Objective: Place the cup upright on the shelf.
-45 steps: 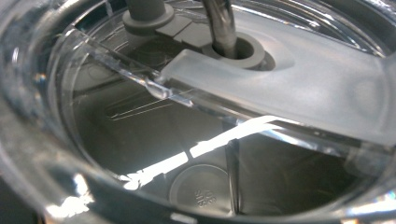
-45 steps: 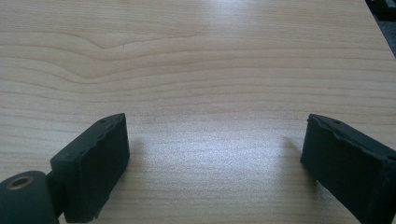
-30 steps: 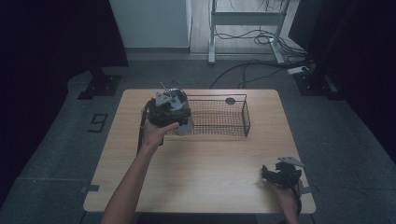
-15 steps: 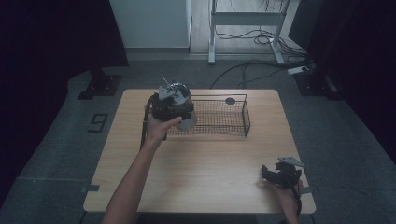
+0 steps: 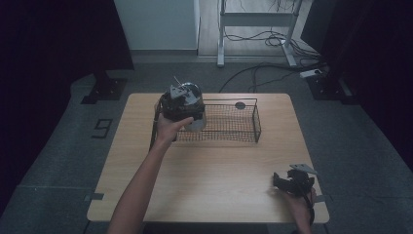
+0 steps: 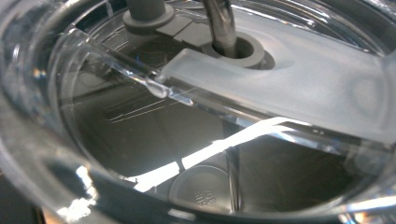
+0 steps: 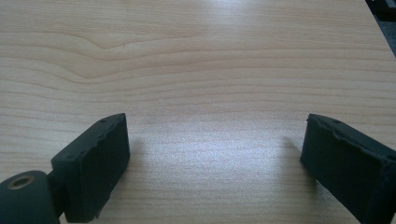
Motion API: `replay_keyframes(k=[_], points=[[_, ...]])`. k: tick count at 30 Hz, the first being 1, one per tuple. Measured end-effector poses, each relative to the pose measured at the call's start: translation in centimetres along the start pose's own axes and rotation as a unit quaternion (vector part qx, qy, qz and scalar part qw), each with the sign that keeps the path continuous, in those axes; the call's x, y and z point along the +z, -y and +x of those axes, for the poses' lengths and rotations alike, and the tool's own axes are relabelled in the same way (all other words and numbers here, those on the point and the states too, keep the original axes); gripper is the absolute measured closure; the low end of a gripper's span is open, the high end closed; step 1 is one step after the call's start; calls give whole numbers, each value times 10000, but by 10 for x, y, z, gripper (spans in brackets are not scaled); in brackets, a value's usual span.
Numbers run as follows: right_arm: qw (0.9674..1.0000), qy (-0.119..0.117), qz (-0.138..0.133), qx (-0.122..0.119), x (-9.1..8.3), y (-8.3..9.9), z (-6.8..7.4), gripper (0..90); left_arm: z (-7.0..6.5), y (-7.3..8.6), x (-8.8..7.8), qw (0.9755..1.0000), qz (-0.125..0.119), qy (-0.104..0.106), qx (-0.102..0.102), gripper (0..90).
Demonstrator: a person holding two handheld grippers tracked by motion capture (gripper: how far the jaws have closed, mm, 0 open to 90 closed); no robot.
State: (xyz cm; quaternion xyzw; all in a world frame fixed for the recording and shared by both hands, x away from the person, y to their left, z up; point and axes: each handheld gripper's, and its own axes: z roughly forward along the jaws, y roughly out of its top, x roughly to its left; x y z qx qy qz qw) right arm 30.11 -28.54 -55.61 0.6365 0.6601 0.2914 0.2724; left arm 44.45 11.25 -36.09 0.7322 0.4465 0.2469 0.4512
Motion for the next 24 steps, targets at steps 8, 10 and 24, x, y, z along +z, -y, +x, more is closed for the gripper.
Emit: replay_keyframes(k=[8,10,24], points=[[10000,-3,3,-4,0,0,0,76,8,-2,12,10000,74,-6,18,42],[10000,-3,5,-2,0,0,0,76,10,-2,15,10000,94,-31,-3,42],[10000,-1,-4,3,0,0,0,76,25,-5,34,9995,236,-189,-113,42]])
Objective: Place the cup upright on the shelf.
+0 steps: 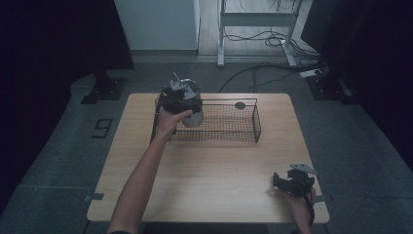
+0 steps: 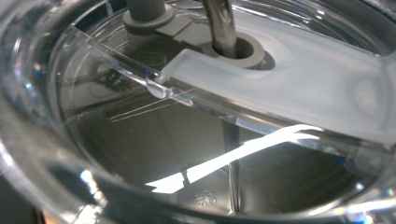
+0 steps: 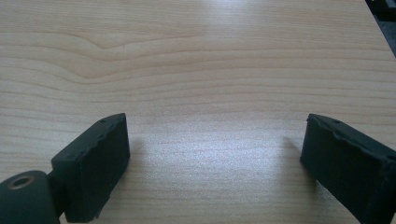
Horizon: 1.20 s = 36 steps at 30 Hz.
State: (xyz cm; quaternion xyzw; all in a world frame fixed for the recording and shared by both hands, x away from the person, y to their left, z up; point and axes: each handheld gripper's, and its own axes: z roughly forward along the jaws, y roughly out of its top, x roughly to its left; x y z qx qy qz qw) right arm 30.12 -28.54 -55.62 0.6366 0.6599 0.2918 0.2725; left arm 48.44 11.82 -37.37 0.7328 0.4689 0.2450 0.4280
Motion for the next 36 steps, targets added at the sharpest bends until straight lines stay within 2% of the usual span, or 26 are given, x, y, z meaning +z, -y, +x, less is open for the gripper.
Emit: replay_keyframes(k=[8,19,23,36], points=[[10000,1,8,-2,0,0,0,77,12,-5,14,9998,98,-165,-45,42],[10000,5,6,4,0,0,0,77,19,-8,24,9996,173,-194,-72,42],[10000,1,6,0,0,0,0,77,17,-6,31,9994,236,-258,-74,42],[10000,2,5,-1,0,0,0,78,12,7,53,9988,398,-278,-63,42]])
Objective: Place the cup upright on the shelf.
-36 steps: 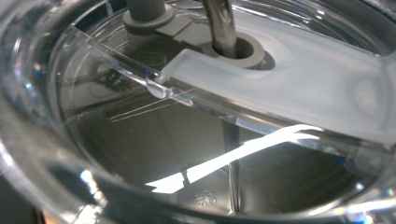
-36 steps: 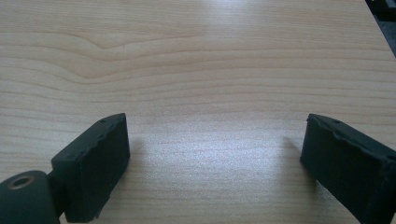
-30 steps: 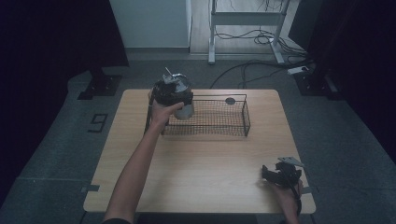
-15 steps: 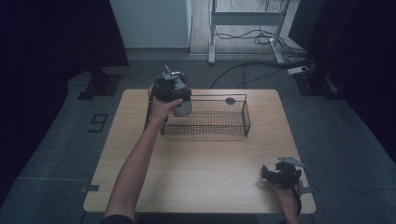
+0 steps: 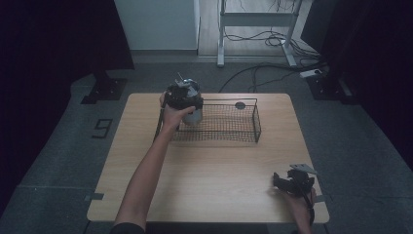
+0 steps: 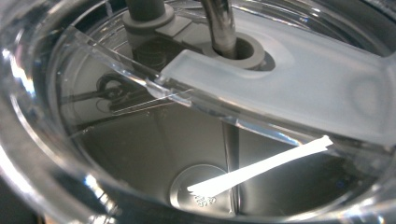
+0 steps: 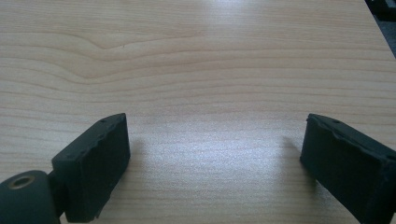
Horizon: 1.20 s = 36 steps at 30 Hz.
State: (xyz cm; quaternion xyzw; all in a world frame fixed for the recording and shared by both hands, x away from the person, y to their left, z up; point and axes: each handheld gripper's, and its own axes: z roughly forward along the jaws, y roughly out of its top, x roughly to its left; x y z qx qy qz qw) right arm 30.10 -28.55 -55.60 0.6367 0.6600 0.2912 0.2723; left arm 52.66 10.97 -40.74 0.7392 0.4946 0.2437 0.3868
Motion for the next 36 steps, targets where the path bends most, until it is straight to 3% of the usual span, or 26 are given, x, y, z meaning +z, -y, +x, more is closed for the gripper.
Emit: replay_keyframes(k=[17,36], points=[[10000,1,-1,-1,0,0,0,78,3,17,22,9997,219,-44,-119,42],[10000,2,-2,-2,0,0,0,78,5,32,36,9989,442,-67,-132,42]])
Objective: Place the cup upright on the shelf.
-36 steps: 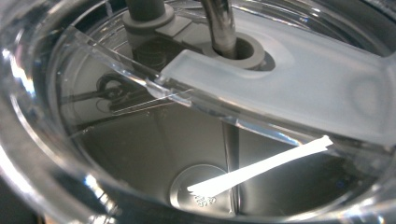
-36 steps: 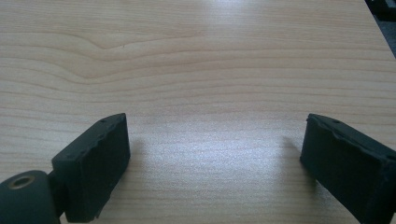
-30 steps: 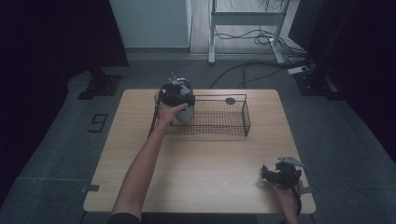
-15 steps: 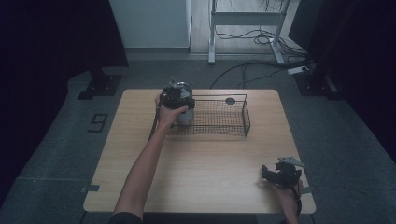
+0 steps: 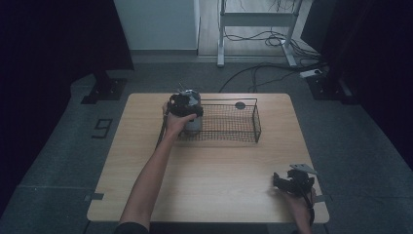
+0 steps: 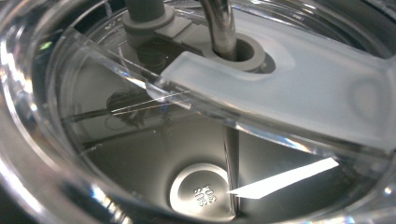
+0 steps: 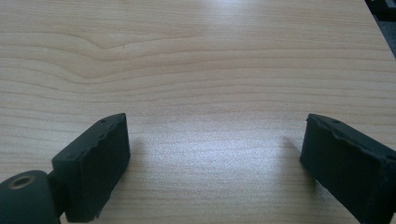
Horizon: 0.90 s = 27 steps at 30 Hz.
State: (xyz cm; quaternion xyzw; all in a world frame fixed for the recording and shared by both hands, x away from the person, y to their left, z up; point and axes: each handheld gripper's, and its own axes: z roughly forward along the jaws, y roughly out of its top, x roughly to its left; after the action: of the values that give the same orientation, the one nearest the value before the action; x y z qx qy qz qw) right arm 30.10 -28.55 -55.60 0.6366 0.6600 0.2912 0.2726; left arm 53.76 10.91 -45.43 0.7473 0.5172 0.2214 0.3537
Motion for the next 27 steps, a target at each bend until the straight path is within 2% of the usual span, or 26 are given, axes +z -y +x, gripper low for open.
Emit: replay_keyframes(k=[4,9,14,17,26,27], points=[[10000,0,0,1,0,0,0,78,-1,3,2,10000,-31,8,3,42],[10000,0,1,0,0,0,0,78,-4,6,1,9999,-63,-33,101,41],[10000,1,1,1,0,0,0,78,-9,13,0,9994,-167,-74,303,39],[10000,1,1,0,0,0,0,79,-10,15,-1,9992,-188,-76,335,39],[10000,2,0,0,0,0,0,79,-8,16,-3,9995,-213,-43,217,24],[10000,2,0,0,0,0,0,79,-8,17,-7,9992,-350,-28,188,14]])
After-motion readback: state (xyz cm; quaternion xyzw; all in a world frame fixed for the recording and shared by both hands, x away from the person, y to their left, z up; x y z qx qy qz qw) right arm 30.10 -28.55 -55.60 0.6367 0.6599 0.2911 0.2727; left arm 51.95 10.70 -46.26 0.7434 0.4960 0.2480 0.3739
